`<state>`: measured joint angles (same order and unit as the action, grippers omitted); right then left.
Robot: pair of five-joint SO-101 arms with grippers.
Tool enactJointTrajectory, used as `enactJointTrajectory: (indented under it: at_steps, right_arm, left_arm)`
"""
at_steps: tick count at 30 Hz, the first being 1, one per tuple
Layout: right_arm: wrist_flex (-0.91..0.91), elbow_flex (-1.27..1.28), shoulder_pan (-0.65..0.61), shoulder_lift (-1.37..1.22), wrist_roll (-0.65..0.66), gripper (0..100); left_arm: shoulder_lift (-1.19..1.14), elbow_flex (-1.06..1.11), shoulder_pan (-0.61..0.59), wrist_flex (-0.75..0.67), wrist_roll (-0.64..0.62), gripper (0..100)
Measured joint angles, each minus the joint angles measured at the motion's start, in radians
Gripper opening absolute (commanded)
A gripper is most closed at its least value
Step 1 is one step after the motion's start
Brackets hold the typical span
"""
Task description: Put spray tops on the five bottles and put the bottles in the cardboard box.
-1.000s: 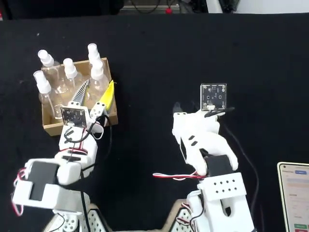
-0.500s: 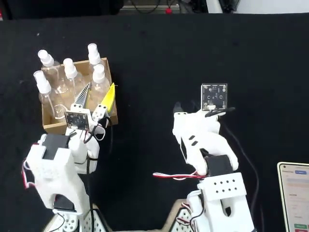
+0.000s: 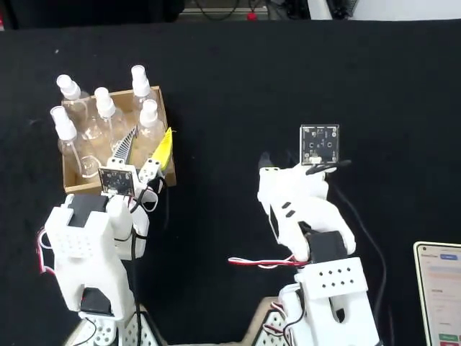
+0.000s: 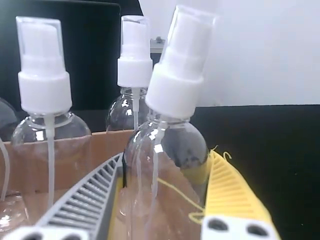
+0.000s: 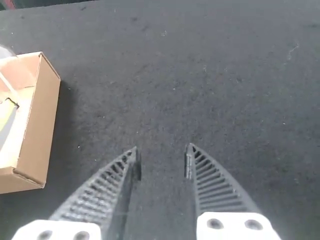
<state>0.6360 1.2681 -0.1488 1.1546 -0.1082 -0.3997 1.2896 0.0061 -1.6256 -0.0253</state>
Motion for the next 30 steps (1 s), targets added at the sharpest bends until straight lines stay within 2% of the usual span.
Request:
enactJointTrajectory:
  at_steps: [4,9,14,30]
  right_arm:
    - [0.000,0.000,0.000,0.000,0.000,14.4]
    - [0.000,0.000,0.000,0.000,0.000,14.4]
    - [0.000,0.000,0.000,0.000,0.000,14.4]
    - [0.000,0.000,0.000,0.000,0.000,14.4]
  left_arm:
    - [0.000,0.000,0.000,0.000,0.000,19]
    - [0.000,0.000,0.000,0.000,0.000,29]
    - [-0.002,0.000,0.000,0.000,0.000,26]
    - [-0.002,0.005,0.000,-0.006,0.000,27]
